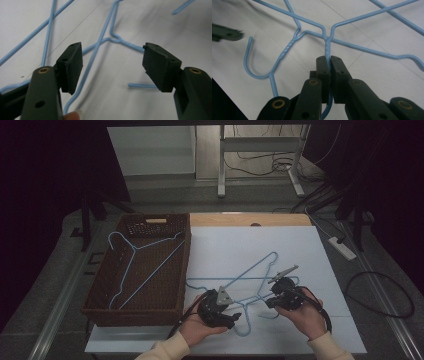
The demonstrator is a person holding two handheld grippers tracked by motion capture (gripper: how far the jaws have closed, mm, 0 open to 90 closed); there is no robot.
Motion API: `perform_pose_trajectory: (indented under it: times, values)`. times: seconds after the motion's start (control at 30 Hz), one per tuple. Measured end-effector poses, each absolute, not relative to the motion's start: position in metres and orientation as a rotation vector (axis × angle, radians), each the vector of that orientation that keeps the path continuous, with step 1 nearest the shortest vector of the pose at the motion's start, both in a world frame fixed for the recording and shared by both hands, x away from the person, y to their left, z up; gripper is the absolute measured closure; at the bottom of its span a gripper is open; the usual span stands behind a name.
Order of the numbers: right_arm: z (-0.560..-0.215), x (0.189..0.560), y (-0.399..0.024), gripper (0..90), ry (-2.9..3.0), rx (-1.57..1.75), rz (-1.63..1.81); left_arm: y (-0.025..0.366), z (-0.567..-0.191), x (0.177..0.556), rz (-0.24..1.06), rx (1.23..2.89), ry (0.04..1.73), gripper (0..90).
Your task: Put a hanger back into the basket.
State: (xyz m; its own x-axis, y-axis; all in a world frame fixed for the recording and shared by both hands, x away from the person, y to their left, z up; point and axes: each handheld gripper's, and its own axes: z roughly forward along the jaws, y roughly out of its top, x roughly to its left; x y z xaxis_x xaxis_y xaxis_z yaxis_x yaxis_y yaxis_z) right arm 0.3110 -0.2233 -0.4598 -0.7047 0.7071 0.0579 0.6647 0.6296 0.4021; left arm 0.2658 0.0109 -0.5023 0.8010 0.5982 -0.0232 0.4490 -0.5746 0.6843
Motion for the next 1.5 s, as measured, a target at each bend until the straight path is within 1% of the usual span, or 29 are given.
perform_pose_trajectory:
  times: [0.13,0.27,0.5,0.53,0.57,0.63,0.83,0.87,0.9,0.93,0.97,1.0,1.03,1.07,1.1,1.17,1.3,1.5]
  values:
    - [-0.459,0.311,-0.224,86.3,2.739,1.154,0.612,0.008,-0.506,0.271,0.284,2.291,0.776,36.7]
    - [-0.458,0.311,-0.224,86.3,2.738,1.146,0.615,0.006,-0.511,0.276,0.278,2.315,0.781,42.8]
    - [-0.456,0.310,-0.224,86.3,2.735,1.147,0.628,0.004,-0.516,0.282,0.284,2.348,0.799,61.0]
    - [-0.455,0.310,-0.224,86.3,2.735,1.146,0.629,0.004,-0.517,0.283,0.288,2.351,0.803,67.1]
    - [-0.455,0.310,-0.224,86.3,2.735,1.146,0.629,0.005,-0.517,0.283,0.291,2.351,0.808,67.1]
    - [-0.455,0.310,-0.225,86.3,2.734,1.146,0.633,0.006,-0.516,0.285,0.296,2.348,0.812,74.6]
    - [-0.453,0.310,-0.227,85.0,2.723,1.151,0.670,0.006,-0.513,0.283,0.300,2.357,0.757,79.2]
    - [-0.452,0.310,-0.229,83.4,2.704,1.156,0.692,0.006,-0.513,0.283,0.298,2.358,0.738,80.3]
    - [-0.450,0.311,-0.232,77.4,2.683,1.165,0.731,0.006,-0.513,0.283,0.298,2.358,0.738,81.9]
    - [-0.447,0.312,-0.235,67.5,2.638,1.186,0.791,0.004,-0.512,0.280,0.324,2.358,0.701,84.8]
    - [-0.447,0.312,-0.235,67.5,2.638,1.186,0.791,0.004,-0.512,0.280,0.324,2.358,0.701,86.4]
    - [-0.441,0.313,-0.243,56.1,2.518,1.218,0.903,0.003,-0.511,0.278,0.338,2.353,0.703,86.4]
    - [-0.439,0.313,-0.246,52.9,2.477,1.231,0.953,0.004,-0.510,0.278,0.342,2.349,0.704,86.5]
    - [-0.439,0.313,-0.246,52.9,2.477,1.231,0.953,0.004,-0.510,0.279,0.337,2.346,0.699,86.5]
    - [-0.434,0.314,-0.256,47.8,2.367,1.259,1.100,0.006,-0.509,0.279,0.342,2.342,0.697,86.5]
    - [-0.429,0.314,-0.266,45.9,2.280,1.279,1.195,0.007,-0.508,0.279,0.347,2.332,0.700,86.6]
    - [-0.426,0.314,-0.282,45.5,2.194,1.311,1.309,0.008,-0.505,0.278,0.353,2.303,0.709,86.7]
    - [-0.434,0.314,-0.300,45.5,2.168,1.298,1.363,0.013,-0.498,0.276,0.371,2.259,0.727,86.7]
